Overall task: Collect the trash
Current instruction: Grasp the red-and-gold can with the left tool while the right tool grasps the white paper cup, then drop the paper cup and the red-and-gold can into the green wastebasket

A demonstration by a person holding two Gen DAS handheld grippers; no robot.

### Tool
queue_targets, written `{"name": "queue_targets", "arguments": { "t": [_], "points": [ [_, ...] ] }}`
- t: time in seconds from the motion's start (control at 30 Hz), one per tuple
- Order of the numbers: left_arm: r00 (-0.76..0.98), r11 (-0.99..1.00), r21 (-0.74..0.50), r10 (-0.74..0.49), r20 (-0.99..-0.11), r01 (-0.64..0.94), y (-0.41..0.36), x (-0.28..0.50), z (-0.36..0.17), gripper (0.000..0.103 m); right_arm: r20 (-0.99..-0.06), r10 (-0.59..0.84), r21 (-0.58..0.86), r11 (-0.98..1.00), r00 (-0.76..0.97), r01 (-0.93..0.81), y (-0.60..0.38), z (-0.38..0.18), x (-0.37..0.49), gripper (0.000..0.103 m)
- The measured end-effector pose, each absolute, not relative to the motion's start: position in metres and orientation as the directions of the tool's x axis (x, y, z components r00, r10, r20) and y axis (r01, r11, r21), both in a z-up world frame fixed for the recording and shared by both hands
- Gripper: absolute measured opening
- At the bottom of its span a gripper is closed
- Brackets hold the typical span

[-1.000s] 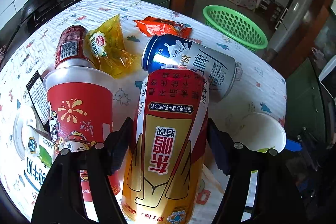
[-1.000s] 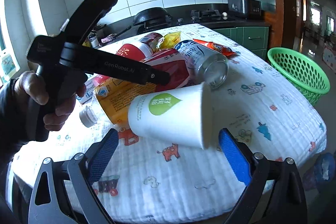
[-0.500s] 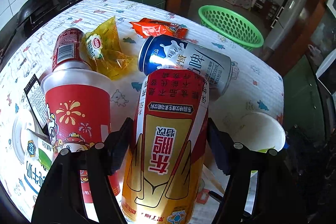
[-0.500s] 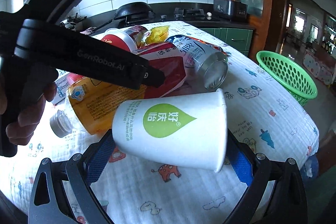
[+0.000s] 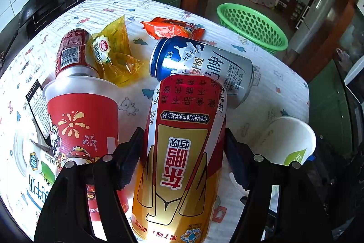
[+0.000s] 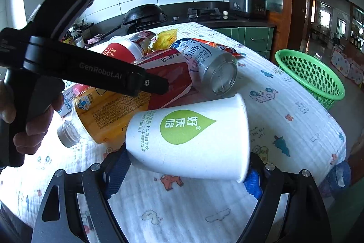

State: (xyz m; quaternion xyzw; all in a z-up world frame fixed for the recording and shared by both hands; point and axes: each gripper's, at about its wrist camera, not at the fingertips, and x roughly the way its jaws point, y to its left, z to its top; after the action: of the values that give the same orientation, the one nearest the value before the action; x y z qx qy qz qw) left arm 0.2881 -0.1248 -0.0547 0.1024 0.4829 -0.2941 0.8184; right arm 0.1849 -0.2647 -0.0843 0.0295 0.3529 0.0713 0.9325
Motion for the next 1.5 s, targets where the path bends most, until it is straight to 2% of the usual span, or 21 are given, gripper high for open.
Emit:
{"name": "queue_targets", "arguments": {
  "t": [0.43, 0.7, 0.93, 1.13, 1.33, 1.5],
  "points": [
    [0.344, 0.799, -0.127, -0.389, -0.855, 0.587, -0.135, 0.284, -0.059, 0.067, -0.636, 0.22, 0.165, 0.975, 0.74, -0.149, -0.305, -0.06, 0.162, 0.081],
    [0.352, 0.785, -0.141, -0.42, -0.836, 0.603, -0.128, 0.268, -0.039, 0.067, -0.638, 0.245, 0.209, 0.967, 0.73, -0.142, -0.34, -0.047, 0.171, 0.081],
    [0.373, 0.763, -0.144, -0.46, -0.805, 0.63, -0.13, 0.259, -0.001, 0.067, -0.642, 0.179, 0.221, 0.974, 0.745, -0.043, -0.408, -0.027, 0.204, 0.081],
    [0.375, 0.748, -0.163, -0.494, -0.784, 0.643, -0.148, 0.269, 0.025, 0.067, -0.659, 0.046, 0.191, 0.976, 0.75, 0.108, -0.49, -0.016, 0.254, 0.081],
    [0.381, 0.731, -0.172, -0.523, -0.762, 0.66, -0.186, 0.293, 0.044, 0.067, -0.706, -0.012, 0.194, 0.958, 0.708, 0.209, -0.558, -0.032, 0.311, 0.081],
    [0.378, 0.716, -0.173, -0.539, -0.753, 0.676, -0.223, 0.317, 0.053, 0.067, -0.734, -0.021, 0.181, 0.957, 0.679, 0.226, -0.59, -0.051, 0.352, 0.081]
  ]
}}
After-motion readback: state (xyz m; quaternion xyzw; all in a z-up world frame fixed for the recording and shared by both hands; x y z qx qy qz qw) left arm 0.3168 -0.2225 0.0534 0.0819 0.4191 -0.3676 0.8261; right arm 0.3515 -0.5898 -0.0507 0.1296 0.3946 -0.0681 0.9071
